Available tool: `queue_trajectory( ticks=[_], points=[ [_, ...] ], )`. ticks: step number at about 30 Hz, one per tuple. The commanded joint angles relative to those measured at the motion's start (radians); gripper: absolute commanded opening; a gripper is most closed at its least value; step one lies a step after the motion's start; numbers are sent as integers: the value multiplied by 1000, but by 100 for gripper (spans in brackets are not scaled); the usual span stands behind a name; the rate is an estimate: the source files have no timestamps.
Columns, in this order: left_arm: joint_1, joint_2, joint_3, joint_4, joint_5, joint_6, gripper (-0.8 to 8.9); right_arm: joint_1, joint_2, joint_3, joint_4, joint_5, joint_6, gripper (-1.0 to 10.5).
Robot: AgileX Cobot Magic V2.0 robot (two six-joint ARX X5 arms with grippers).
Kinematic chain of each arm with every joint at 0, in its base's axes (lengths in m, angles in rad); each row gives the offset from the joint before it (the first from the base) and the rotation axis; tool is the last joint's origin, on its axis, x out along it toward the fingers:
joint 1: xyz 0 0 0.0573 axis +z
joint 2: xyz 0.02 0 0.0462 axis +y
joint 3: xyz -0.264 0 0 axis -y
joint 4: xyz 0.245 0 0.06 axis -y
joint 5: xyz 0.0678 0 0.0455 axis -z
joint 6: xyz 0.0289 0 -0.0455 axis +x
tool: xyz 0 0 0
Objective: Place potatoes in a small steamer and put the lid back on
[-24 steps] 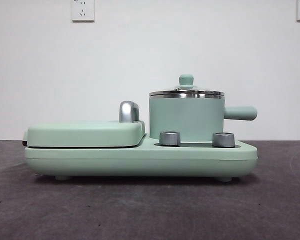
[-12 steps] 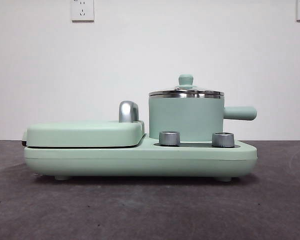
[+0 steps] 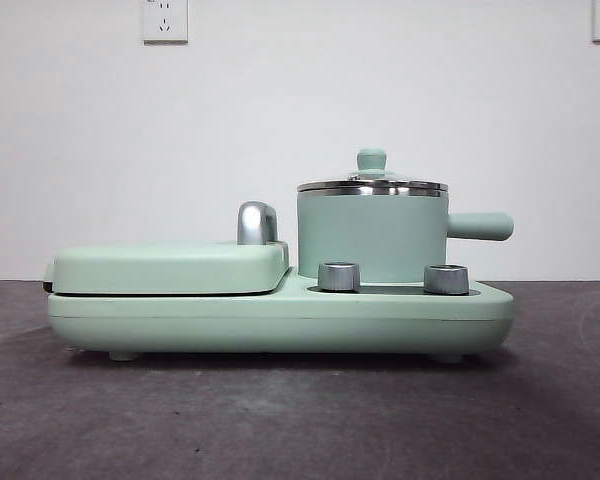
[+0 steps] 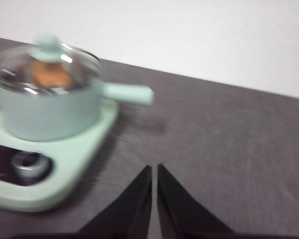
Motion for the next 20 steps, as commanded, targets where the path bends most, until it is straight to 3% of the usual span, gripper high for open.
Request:
queue_trajectory(
  ticks=[1, 7, 20],
  points=[
    [0, -1, -18, -5, -2, -3, 6, -54, -59, -138, 128, 1, 26, 15],
    [0, -1, -18, -5, -2, -3, 6, -135, -138, -312, 218, 0, 106, 14],
    [0, -1, -18, -5, -2, -3, 6, -153, -138, -312, 248, 0, 109, 14]
  ],
)
